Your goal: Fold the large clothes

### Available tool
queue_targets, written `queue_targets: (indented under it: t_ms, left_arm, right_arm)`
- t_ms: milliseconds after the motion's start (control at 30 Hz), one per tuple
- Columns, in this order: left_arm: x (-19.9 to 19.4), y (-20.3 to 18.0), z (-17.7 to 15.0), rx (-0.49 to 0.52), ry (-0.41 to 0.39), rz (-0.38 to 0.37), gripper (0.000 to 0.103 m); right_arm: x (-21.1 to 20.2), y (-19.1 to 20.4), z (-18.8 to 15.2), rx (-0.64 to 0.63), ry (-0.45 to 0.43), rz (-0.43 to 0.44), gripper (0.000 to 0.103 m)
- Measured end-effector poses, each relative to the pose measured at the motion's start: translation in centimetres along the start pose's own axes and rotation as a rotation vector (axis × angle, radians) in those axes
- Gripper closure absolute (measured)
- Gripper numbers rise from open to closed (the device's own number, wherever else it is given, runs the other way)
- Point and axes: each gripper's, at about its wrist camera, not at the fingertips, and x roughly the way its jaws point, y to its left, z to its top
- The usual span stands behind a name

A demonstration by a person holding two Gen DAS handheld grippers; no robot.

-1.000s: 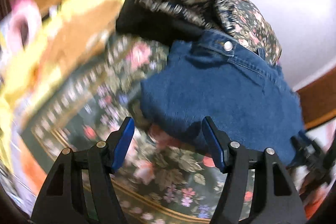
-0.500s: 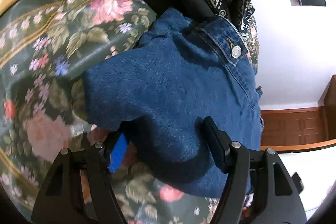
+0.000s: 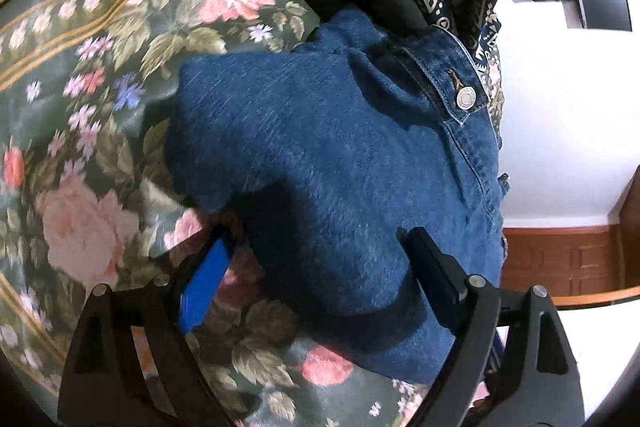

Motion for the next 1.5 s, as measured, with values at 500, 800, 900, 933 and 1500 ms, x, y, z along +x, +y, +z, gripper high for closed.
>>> queue_targets:
  t_ms: [500,800,900,933,1500]
  left_arm:
    - [-4.8,-9.8,0.2,0.338,-0.28,0.174,0.079]
    - [-14.4,-18.8,-3.4,0.575,-0.519,0.031,0.085]
    - [-15.5,-20.8,-5.6,0.706,-0.57,0.075,0.085]
    - [-15.2,-21.3,-6.4,0.746,-0.583,0.104,0.085]
    - [-6.2,-29.3,-15.5,1.031,-0.423,0.022,0.086]
  right_arm:
    - [-0.6,0.1,3.3,0.103,0.015,0.133,0.027]
    - [2.3,5.9,3.7,0.024,0.082,0.233,0.027]
    - [3.8,7.7,3.1,0.003,0.146,0.311,0.027]
    - [4.2,8.0,3.1,0.003,0.163,0.328,0.027]
    - [-7.7,-5.4,-1.2,0.144,-0.107,0.024,0.027]
